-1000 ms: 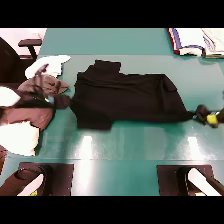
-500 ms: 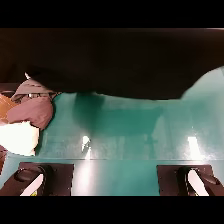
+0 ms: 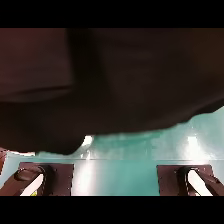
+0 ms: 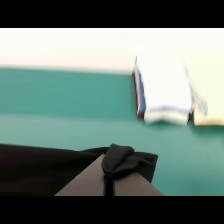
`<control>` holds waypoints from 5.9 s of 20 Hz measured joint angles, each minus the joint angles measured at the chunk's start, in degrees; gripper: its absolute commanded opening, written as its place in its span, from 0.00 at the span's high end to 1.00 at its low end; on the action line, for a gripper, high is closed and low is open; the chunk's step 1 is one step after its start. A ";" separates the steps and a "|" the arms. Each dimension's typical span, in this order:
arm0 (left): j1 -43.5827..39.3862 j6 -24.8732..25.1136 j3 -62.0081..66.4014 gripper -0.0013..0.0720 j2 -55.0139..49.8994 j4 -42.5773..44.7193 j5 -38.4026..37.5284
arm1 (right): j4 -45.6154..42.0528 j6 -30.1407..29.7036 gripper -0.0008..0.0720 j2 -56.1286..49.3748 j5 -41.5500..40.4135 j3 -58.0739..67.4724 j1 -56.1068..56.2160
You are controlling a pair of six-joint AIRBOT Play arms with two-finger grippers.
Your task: Fold the shirts.
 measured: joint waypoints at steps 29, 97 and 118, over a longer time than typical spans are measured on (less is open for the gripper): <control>2.05 5.90 -31.93 0.31 -46.38 3.06 5.01 | 1.16 -0.42 0.46 -41.55 -12.39 -30.53 9.40; 1.03 -1.38 -77.20 0.95 12.00 -10.23 -18.60 | -13.49 0.07 0.97 5.49 3.65 -72.57 0.83; 1.07 10.60 -47.98 0.74 -34.03 -6.25 8.87 | 4.28 -4.90 0.42 -36.50 -5.16 -37.03 3.65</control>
